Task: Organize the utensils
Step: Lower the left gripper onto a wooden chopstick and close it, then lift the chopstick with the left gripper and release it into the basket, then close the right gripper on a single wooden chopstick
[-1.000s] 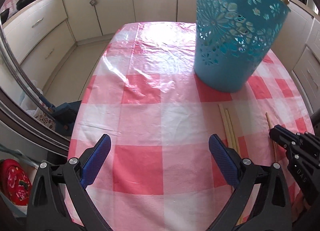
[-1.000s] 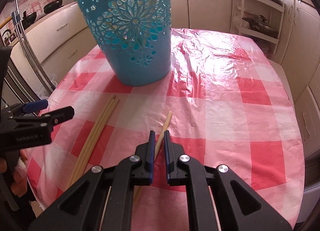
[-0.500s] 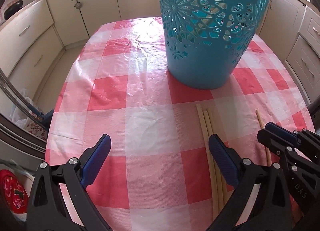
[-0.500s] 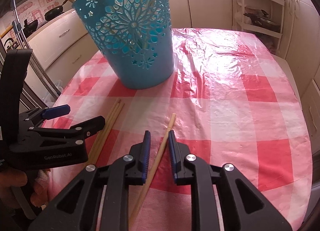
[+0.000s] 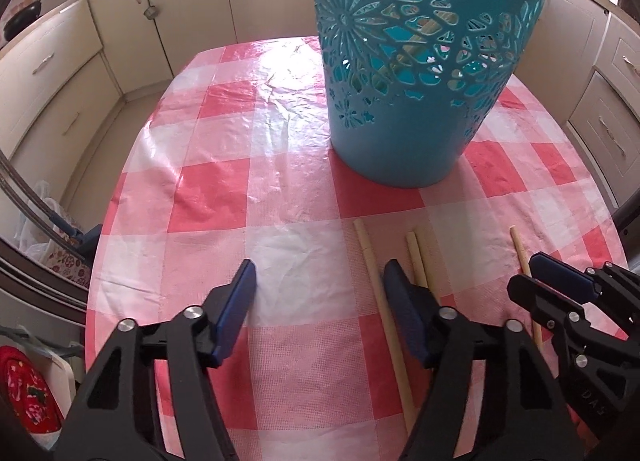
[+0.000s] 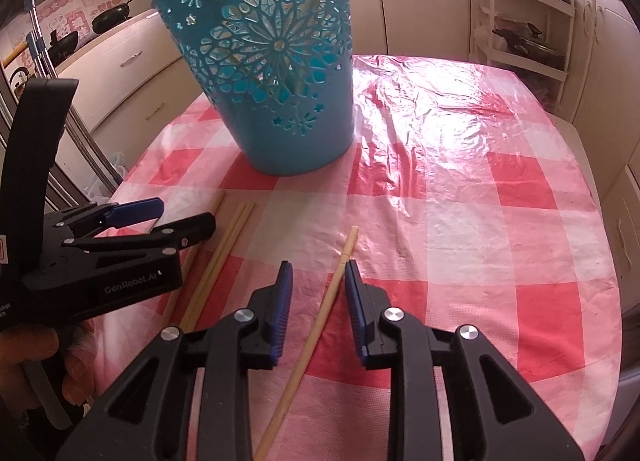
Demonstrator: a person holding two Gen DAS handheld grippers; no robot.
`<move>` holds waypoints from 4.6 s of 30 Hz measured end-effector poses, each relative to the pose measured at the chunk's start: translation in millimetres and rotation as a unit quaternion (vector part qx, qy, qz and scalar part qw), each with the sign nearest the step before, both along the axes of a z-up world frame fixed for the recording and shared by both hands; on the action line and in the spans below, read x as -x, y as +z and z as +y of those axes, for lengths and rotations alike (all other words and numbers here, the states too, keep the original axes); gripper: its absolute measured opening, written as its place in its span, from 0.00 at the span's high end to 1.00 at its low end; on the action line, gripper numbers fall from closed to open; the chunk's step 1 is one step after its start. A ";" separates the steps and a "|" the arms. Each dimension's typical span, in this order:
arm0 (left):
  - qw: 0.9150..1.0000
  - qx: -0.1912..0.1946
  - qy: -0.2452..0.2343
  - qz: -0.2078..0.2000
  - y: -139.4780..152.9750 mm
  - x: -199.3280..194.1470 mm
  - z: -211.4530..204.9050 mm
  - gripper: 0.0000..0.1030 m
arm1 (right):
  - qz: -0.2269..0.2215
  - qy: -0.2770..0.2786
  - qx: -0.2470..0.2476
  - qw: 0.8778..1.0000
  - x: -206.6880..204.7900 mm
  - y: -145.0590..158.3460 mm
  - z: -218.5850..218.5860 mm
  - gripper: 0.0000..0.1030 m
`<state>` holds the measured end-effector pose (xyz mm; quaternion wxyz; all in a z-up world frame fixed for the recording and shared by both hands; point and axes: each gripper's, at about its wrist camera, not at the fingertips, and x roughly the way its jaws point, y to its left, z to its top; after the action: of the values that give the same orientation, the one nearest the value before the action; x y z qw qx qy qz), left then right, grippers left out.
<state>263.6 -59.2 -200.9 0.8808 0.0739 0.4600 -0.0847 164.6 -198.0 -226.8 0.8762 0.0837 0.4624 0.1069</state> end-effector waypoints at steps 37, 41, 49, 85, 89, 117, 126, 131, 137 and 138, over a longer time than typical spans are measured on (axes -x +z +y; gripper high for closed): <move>0.994 0.090 -0.017 -0.067 74.5 19.7 26.7 0.95 | -0.011 0.043 0.037 0.998 -10.4 -3.0 0.6 0.92; 0.982 0.141 -0.025 -0.119 119.7 34.5 39.2 0.95 | -0.011 0.042 0.036 0.998 -11.7 -2.6 -0.6 0.92; 0.956 0.213 -0.028 -0.200 204.5 43.3 55.6 0.95 | -0.013 0.043 0.040 0.998 -11.3 -2.6 0.4 0.92; 0.932 0.245 0.009 -0.268 190.5 -100.0 -13.8 0.95 | -0.002 0.033 -0.018 0.999 -17.2 -5.3 -15.0 0.92; 0.951 0.203 -0.009 -0.234 177.6 -101.1 -25.0 0.95 | -0.002 0.033 -0.020 0.999 -17.2 -5.2 -15.9 0.92; 0.944 0.204 0.152 -0.210 155.4 -29.2 116.1 0.28 | 0.021 0.186 0.113 0.976 -23.8 7.5 22.1 0.93; 0.948 0.195 0.151 -0.202 153.1 -29.1 113.1 0.25 | 0.041 0.111 0.088 0.989 -13.0 2.8 6.0 0.68; 0.957 0.166 0.143 -0.190 147.9 -32.7 102.9 0.21 | 0.035 0.104 0.079 0.991 -7.2 3.6 7.2 0.94; 0.962 0.145 0.138 -0.188 145.8 -33.6 94.3 0.17 | 0.052 0.107 0.068 0.991 -12.0 6.0 5.1 0.94; 0.962 0.142 0.137 -0.188 145.7 -33.7 92.7 0.16 | 0.051 0.102 0.059 0.992 -12.5 5.4 2.5 0.94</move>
<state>297.3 33.5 -55.2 0.9558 -0.1013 0.2755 -0.0130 177.1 -195.5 -221.5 0.8393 -0.0106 0.5183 0.1638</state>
